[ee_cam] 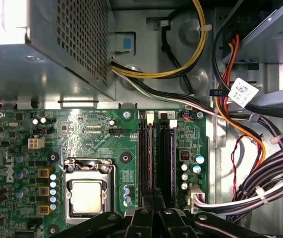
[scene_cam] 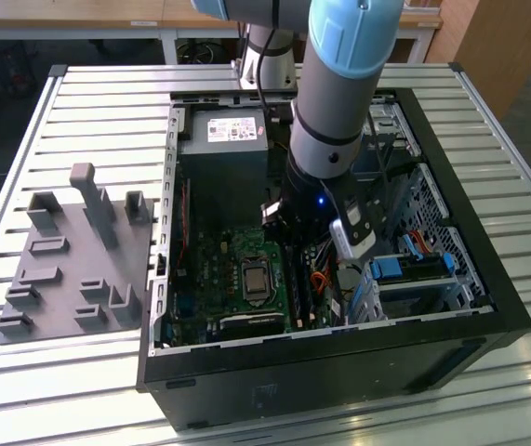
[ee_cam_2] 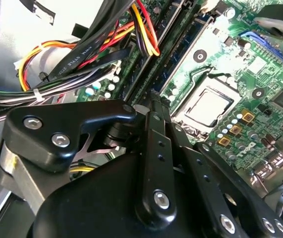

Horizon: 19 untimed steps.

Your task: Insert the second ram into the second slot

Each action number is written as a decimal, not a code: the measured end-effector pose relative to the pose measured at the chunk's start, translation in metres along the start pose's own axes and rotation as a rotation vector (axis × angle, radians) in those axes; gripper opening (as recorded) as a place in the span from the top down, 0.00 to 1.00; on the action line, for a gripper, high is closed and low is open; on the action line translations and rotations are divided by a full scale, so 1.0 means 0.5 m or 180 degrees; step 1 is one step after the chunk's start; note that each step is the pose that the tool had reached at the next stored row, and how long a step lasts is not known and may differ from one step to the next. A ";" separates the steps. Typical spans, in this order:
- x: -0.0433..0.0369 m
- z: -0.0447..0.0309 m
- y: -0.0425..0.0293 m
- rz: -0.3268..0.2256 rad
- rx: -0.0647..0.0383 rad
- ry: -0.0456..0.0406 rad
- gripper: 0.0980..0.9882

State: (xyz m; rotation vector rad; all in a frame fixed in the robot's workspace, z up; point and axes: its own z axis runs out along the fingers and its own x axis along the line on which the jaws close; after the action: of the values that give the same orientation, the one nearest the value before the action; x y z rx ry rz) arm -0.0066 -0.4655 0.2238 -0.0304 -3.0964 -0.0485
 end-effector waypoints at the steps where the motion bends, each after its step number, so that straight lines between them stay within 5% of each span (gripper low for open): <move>1: 0.000 0.001 0.000 0.0000 0.0000 0.0000 0.99; 12: -0.001 0.015 -0.001 0.0000 0.0003 0.0001 0.99; 19: 0.000 0.007 0.000 -0.0001 -0.0023 -0.0001 0.99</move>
State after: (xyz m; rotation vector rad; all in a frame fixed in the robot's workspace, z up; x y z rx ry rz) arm -0.0065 -0.4652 0.2203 -0.0302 -3.0967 -0.0597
